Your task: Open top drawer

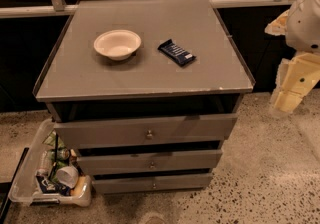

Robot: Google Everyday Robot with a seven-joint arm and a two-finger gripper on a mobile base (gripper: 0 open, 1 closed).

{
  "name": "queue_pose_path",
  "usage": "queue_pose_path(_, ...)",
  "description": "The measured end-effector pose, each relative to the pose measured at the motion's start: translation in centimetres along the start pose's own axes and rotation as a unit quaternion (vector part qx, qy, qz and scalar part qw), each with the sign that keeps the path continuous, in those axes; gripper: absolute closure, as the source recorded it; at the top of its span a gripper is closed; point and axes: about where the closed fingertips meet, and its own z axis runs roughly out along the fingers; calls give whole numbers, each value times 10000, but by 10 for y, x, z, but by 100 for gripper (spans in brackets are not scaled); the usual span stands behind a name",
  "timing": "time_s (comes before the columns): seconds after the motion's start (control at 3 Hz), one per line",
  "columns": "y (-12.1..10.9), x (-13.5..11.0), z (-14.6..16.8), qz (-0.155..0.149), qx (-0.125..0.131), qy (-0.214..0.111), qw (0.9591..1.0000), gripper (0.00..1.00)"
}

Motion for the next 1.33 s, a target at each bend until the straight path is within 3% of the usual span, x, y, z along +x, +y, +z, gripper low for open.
queue_pose_path(0.67,3,-1,0,-42,5,-106,9999,0)
queue_pose_path(1.0,18,3,18,-196,-29,-576,9981,0)
queue_pose_path(1.33,33,-1,55,-405,-225,-1030,9936,0)
